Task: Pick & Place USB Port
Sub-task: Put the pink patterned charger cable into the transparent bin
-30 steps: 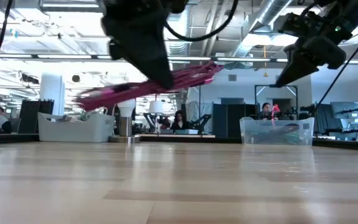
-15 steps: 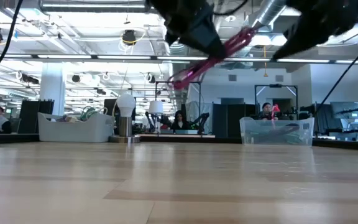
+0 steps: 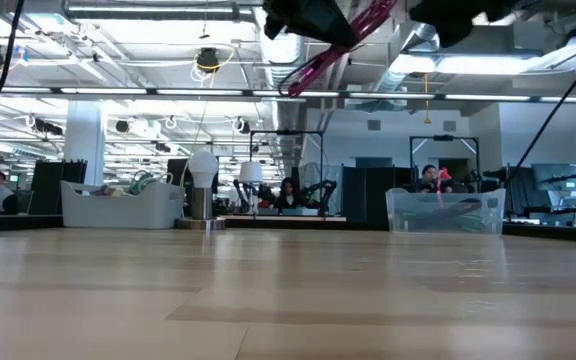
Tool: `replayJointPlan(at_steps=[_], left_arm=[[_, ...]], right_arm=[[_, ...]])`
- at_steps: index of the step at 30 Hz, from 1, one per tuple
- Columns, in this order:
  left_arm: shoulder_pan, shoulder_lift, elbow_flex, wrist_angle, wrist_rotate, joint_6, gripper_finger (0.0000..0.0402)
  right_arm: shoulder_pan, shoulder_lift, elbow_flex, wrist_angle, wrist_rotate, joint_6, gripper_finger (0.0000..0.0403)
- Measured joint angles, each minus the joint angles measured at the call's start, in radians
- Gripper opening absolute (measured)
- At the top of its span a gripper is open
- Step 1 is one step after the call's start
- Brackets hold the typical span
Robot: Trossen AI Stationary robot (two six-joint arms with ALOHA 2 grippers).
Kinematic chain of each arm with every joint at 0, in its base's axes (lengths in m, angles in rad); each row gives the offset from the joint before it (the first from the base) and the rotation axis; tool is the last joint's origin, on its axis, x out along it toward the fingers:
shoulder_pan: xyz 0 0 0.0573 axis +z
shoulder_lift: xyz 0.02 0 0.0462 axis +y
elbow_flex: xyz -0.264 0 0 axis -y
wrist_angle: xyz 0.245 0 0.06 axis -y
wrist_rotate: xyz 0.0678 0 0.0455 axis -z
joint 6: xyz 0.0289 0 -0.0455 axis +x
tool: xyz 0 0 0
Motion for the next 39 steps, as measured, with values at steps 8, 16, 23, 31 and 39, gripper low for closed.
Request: replayJointPlan(at_steps=[8, 16, 23, 31, 39], left_arm=[[0.008, 0.000, 0.000, 0.006, 0.017, 0.000, 0.0012], [0.004, 0.000, 0.001, 0.007, 0.014, -0.004, 0.0012], [0.003, 0.000, 0.002, 0.009, 0.020, -0.004, 0.0012], [0.004, 0.002, 0.002, 0.010, 0.021, -0.001, 0.0013], [0.003, 0.002, 0.002, 0.008, 0.018, 0.003, 0.0016]], right_arm=[[-0.038, 0.145, -0.001, 0.185, 0.086, -0.073, 0.0197], [-0.070, 0.202, -0.002, 0.341, 0.089, -0.102, 0.0163], [-0.072, 0.203, -0.002, 0.350, 0.092, -0.127, 0.0023], [-0.072, 0.202, -0.002, 0.347, 0.089, -0.146, 0.0008], [-0.071, 0.202, -0.002, 0.345, 0.095, -0.163, 0.0003]])
